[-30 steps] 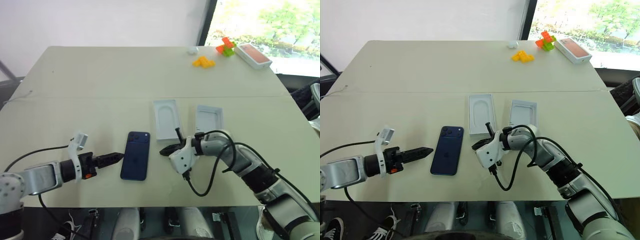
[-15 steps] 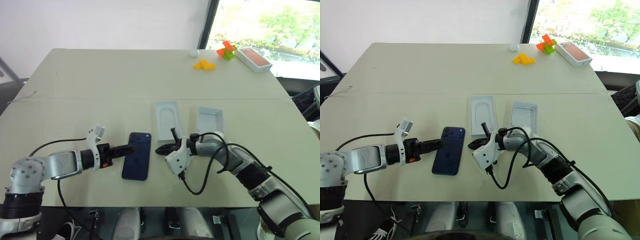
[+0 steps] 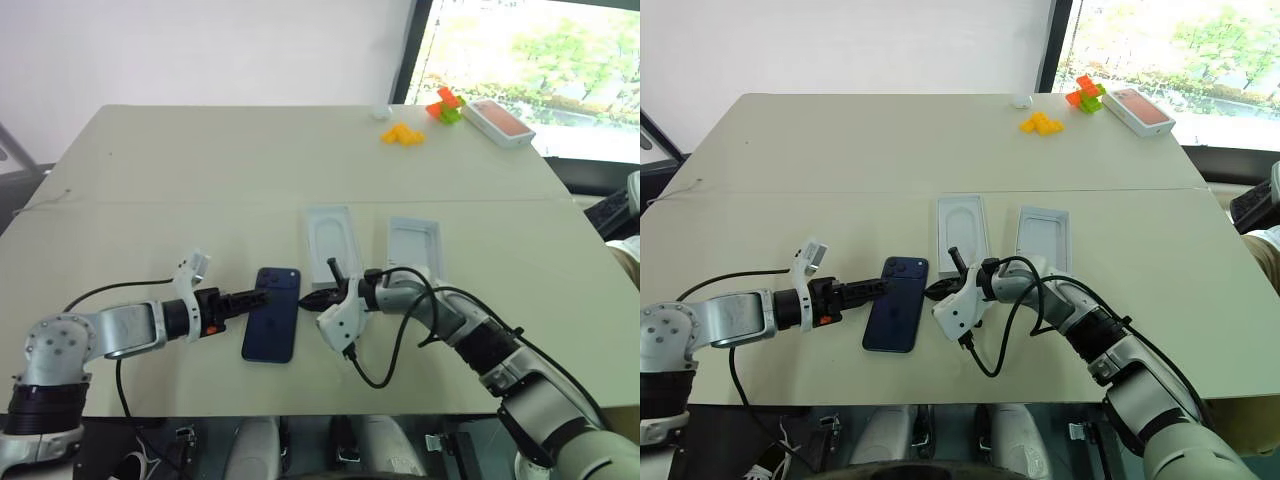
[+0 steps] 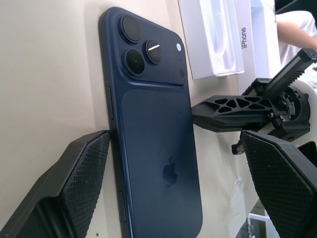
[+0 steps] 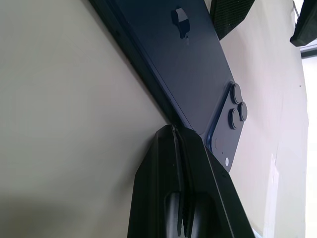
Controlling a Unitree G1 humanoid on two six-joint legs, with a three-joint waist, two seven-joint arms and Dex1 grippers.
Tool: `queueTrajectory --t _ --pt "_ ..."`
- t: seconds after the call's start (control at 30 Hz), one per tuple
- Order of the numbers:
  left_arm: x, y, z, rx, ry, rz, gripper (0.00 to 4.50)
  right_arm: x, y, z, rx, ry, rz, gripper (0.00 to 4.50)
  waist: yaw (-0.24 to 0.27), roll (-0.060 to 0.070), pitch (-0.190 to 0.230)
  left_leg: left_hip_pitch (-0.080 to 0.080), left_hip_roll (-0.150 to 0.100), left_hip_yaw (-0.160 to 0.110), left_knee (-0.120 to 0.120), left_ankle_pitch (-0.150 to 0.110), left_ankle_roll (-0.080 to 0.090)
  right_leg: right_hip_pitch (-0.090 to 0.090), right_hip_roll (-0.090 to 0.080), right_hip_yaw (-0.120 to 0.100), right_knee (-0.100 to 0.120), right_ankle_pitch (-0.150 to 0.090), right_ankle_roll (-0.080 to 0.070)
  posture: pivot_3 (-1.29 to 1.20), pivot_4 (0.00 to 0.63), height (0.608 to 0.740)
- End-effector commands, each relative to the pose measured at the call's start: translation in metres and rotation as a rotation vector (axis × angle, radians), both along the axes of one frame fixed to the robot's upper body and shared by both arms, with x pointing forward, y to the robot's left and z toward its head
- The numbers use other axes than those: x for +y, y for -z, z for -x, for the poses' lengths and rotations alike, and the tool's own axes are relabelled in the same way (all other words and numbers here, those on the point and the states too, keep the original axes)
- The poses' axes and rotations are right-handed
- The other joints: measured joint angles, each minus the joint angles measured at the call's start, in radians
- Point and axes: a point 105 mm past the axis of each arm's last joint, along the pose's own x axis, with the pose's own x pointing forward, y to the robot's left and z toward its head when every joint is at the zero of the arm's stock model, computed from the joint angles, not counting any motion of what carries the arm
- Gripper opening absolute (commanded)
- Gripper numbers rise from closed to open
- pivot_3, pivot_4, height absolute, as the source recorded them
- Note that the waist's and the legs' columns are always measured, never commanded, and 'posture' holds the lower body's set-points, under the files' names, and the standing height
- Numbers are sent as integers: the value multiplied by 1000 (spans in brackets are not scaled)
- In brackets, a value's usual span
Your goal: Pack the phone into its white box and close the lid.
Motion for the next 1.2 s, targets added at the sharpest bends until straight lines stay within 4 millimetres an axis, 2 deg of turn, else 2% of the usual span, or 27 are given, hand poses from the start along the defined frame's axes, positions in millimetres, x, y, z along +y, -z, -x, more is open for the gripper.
queueTrajectory --t 0.03,0.13,0.4,0.47,0.53,0.7,0.83,0.93,1.2 --pt "-31 -7 12 20 114 141 4441 10 16 5 36 -17 44 89 1 0 0 0 0 0 0 0 0 0 0 0 0 0 0 0 150 737" --pt "-33 -18 11 5 102 208 4441 7 17 3 33 -12 52 89 2 0 0 0 0 0 0 0 0 0 0 0 0 0 0 0 150 737" --pt "-32 -26 13 -15 115 230 4441 7 15 1 36 -2 43 89 6 -1 0 -1 0 0 0 -1 -2 0 0 0 0 0 -1 0 150 737" --pt "-34 -43 12 -75 124 333 4441 7 14 1 36 0 38 89 6 0 0 -1 0 0 0 -1 -2 0 0 0 -1 -1 -1 0 150 737" --pt "-35 -38 17 -73 154 244 4441 6 14 1 41 3 36 89 7 -1 0 -1 0 0 0 -1 -2 -1 0 0 -1 -1 -1 0 150 737" --pt "-32 -35 18 -42 134 278 4441 6 14 2 40 1 39 89 6 -1 0 -1 -1 -1 0 -2 -3 -1 0 0 -1 -1 -1 0 150 737" --pt "-30 -30 19 -36 134 257 4441 8 10 0 35 6 29 89 -4 -3 2 -4 -1 0 -3 -1 -1 -5 0 0 -1 0 0 0 150 737" --pt "-29 -20 18 -10 119 221 4441 7 8 -1 36 14 25 89 -2 -3 2 -4 -1 0 -6 1 -2 -6 0 0 -1 0 0 0 150 737" --pt "-23 -13 20 4 96 196 4441 6 5 -2 32 16 19 89 -1 -3 2 -4 -1 0 -7 0 -4 -7 0 0 -2 -2 -2 0 150 737"
